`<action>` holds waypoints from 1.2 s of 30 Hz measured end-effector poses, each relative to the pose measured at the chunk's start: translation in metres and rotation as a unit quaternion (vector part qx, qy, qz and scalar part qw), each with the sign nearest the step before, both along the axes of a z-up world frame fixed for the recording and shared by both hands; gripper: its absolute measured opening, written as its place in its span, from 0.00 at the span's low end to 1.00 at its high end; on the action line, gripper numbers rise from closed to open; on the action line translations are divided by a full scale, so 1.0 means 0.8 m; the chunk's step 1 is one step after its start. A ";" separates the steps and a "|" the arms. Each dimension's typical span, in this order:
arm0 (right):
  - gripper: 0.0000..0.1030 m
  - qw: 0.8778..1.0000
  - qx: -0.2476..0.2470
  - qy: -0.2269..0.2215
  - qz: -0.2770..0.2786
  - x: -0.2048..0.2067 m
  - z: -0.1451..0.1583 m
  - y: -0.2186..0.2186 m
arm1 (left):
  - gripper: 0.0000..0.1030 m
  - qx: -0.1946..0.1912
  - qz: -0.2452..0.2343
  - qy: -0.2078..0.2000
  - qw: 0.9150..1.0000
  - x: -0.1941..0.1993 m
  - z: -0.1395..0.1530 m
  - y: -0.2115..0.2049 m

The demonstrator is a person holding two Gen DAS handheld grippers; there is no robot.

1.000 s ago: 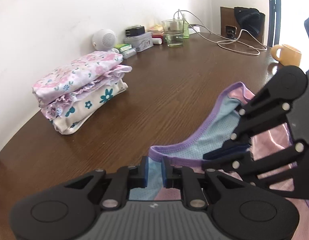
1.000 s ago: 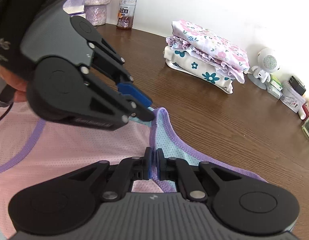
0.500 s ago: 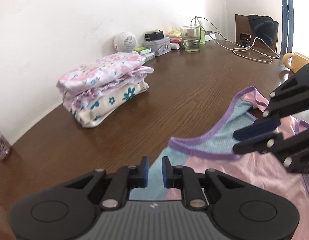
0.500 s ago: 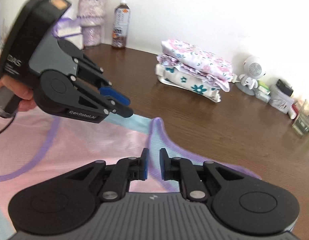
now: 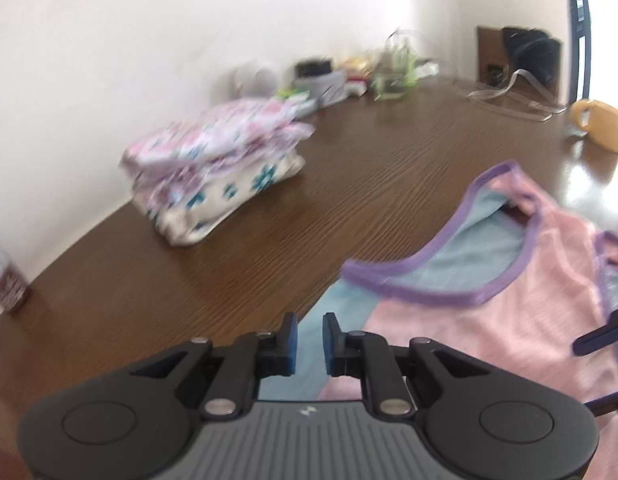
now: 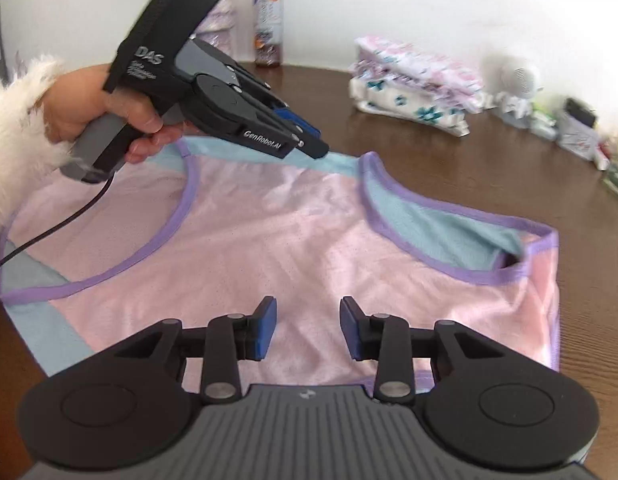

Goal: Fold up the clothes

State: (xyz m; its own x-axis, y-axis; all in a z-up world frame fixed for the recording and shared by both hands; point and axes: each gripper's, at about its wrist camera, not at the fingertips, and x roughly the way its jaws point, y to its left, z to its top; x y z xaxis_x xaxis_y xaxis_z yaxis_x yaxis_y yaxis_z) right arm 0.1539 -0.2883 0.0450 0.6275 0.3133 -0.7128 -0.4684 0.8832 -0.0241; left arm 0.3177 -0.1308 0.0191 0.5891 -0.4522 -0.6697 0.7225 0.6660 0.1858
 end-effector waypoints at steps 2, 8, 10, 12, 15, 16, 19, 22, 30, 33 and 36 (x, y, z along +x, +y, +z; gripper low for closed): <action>0.34 0.999 -0.013 -0.017 -0.023 0.004 0.002 -0.004 | 0.13 0.009 -0.017 0.002 1.000 -0.005 0.001 -0.017; 0.25 0.990 -0.109 -0.068 -0.056 0.016 -0.010 -0.004 | 0.12 0.064 -0.030 -0.027 0.997 -0.010 -0.017 -0.049; 0.26 0.985 -0.144 -0.081 -0.052 0.016 -0.016 -0.003 | 0.12 0.082 -0.035 -0.049 0.995 -0.013 -0.021 -0.051; 0.26 0.979 -0.178 -0.098 -0.029 0.016 -0.018 0.008 | 0.13 0.105 -0.051 -0.075 0.990 -0.020 -0.023 -0.054; 0.26 0.965 -0.230 -0.124 0.010 0.018 -0.019 0.026 | 0.13 0.132 -0.075 -0.116 0.982 -0.031 -0.023 -0.056; 0.26 0.960 -0.247 -0.132 0.022 0.018 -0.019 0.032 | 0.13 0.133 -0.078 -0.118 0.981 -0.031 -0.024 -0.058; 0.26 0.941 -0.300 -0.149 0.056 0.023 -0.028 0.051 | 0.13 0.139 -0.087 -0.123 0.979 -0.031 -0.025 -0.062; 0.23 0.920 -0.348 -0.159 0.081 0.027 -0.042 0.065 | 0.10 0.163 -0.092 -0.141 0.972 -0.030 -0.037 -0.067; 0.25 0.905 -0.369 -0.175 0.120 0.007 -0.042 0.070 | 0.14 0.168 -0.112 -0.167 0.965 -0.065 -0.017 -0.013; 0.26 0.896 -0.374 -0.193 0.141 -0.010 -0.038 0.078 | 0.15 0.185 -0.140 -0.170 0.958 -0.097 -0.019 0.011; 0.25 0.887 -0.391 -0.195 0.151 -0.016 -0.046 0.086 | 0.15 0.210 -0.130 -0.180 0.952 -0.112 -0.033 0.017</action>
